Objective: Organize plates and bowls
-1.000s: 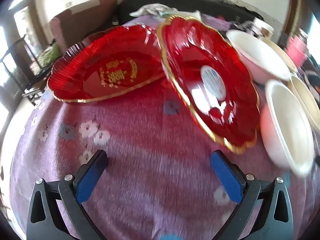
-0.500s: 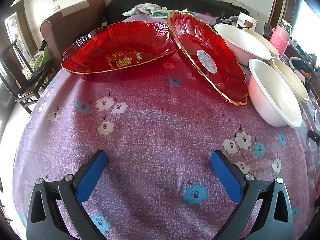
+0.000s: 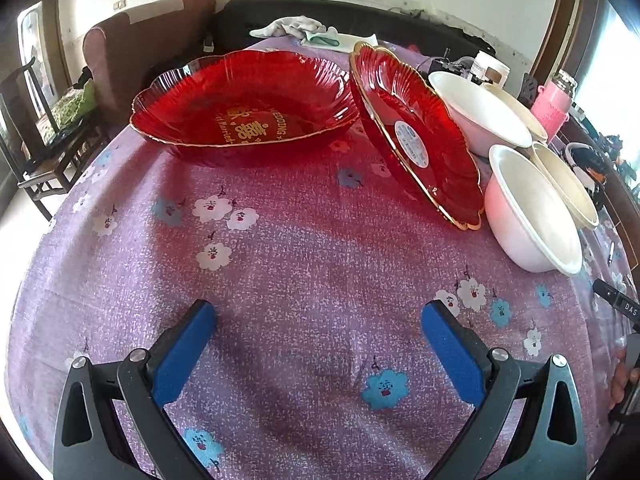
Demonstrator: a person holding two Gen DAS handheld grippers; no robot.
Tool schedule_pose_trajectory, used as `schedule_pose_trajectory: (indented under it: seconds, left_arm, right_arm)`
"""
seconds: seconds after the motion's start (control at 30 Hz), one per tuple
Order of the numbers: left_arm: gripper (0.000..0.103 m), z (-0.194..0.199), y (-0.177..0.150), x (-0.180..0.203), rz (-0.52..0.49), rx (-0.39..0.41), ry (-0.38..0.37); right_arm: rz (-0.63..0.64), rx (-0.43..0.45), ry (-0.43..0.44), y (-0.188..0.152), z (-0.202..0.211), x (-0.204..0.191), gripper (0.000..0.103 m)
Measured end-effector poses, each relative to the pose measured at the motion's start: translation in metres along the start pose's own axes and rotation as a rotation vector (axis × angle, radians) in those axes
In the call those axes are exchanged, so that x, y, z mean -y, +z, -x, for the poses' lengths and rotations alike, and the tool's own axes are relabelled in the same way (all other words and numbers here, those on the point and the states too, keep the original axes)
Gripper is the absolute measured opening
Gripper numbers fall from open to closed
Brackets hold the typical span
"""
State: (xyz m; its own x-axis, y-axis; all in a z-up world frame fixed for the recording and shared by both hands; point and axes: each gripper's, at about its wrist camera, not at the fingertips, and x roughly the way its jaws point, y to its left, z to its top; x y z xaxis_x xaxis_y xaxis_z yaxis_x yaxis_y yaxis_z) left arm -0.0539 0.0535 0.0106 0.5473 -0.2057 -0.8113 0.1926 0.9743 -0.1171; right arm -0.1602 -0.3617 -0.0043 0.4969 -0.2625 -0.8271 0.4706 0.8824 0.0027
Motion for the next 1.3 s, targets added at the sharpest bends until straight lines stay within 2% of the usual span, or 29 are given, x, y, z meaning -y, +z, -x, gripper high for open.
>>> schedule_pose_trajectory:
  seconds: [0.07,0.1,0.13,0.2,0.27,0.33,0.4,0.53,0.67,0.87,0.97,1.3]
  left_arm:
    - [0.103,0.006,-0.001,0.002,-0.009,0.039,0.002]
    - [0.103,0.013,-0.002,0.003,-0.015,0.084,0.01]
    - [0.103,0.022,-0.005,0.005,-0.026,0.145,0.021]
    - [0.103,0.041,-0.013,0.014,-0.081,0.256,0.012]
    - [0.103,0.045,-0.014,0.017,-0.108,0.278,-0.009]
    - [0.103,0.043,-0.014,0.016,-0.11,0.269,-0.006]
    - [0.103,0.043,-0.013,0.016,-0.113,0.276,-0.006]
    - [0.103,0.045,-0.016,0.022,-0.14,0.299,0.035]
    - [0.103,0.048,-0.023,0.03,-0.161,0.317,0.067]
    - [0.103,0.043,-0.021,0.033,-0.173,0.297,0.088]
    - [0.103,0.043,-0.023,0.031,-0.168,0.298,0.089]
    - [0.103,0.046,-0.024,0.027,-0.146,0.309,0.091]
  right_arm:
    - [0.001,0.003,-0.002,0.0,0.001,0.0,0.102]
    - [0.008,0.011,-0.007,0.0,0.002,-0.002,0.102]
    - [0.016,0.037,-0.006,0.0,0.007,-0.004,0.102]
    - [0.035,0.157,0.01,-0.003,0.031,-0.009,0.102]
    - [0.063,0.25,0.05,-0.01,0.052,-0.017,0.102]
    - [0.082,0.338,0.164,-0.021,0.077,-0.03,0.102]
    - [0.1,0.365,0.234,-0.031,0.089,-0.042,0.102]
    - [0.151,0.392,0.311,-0.044,0.102,-0.073,0.102]
    - [0.187,0.397,0.297,-0.047,0.099,-0.089,0.102]
    - [0.088,0.319,0.361,-0.043,0.085,-0.073,0.102]
    - [0.057,0.315,0.378,-0.043,0.083,-0.067,0.102]
    - [0.118,0.332,0.413,-0.044,0.094,-0.073,0.102]
